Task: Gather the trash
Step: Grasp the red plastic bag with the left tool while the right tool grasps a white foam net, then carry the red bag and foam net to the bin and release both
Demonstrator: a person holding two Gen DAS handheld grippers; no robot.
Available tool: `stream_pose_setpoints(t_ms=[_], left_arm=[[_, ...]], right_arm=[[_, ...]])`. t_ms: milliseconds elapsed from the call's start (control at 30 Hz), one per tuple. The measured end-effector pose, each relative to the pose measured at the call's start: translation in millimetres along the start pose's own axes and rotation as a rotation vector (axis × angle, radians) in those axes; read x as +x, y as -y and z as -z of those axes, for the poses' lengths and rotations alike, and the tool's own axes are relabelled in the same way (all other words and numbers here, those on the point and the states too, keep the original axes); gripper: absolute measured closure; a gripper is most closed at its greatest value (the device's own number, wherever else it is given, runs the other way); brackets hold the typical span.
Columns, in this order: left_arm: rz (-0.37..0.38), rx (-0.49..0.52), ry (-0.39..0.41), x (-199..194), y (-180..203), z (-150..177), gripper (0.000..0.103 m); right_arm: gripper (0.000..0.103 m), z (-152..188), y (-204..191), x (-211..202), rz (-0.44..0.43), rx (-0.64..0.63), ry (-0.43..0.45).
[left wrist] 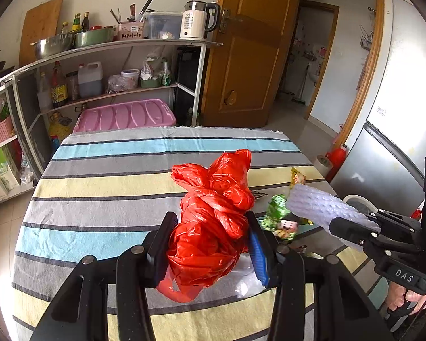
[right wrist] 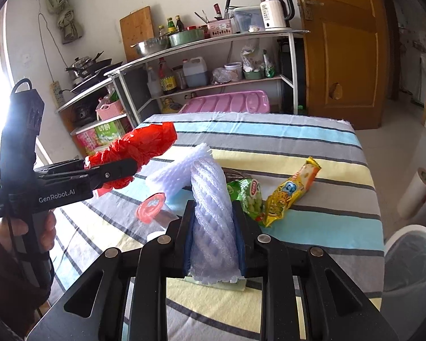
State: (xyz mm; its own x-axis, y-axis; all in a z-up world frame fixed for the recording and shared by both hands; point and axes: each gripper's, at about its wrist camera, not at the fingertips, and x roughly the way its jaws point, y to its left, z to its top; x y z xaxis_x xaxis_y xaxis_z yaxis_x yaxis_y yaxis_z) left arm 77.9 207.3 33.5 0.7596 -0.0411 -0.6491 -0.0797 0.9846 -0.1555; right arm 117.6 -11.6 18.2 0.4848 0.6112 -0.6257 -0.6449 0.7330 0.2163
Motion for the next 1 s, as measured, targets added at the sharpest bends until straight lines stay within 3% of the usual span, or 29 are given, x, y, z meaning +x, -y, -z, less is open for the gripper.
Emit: stream_pose_setpoints(t_ms=[500,1000], left_arm=[[0.173,0.131,-0.016,11,122,0,0.055],[0.304,0.269,-0.061,47,238,5,0.055]], right_arm=[[0.078,25,72,-93,0.190,0.163,0.127],[0.078,63,135,-154,0.429,0.294,0.153]])
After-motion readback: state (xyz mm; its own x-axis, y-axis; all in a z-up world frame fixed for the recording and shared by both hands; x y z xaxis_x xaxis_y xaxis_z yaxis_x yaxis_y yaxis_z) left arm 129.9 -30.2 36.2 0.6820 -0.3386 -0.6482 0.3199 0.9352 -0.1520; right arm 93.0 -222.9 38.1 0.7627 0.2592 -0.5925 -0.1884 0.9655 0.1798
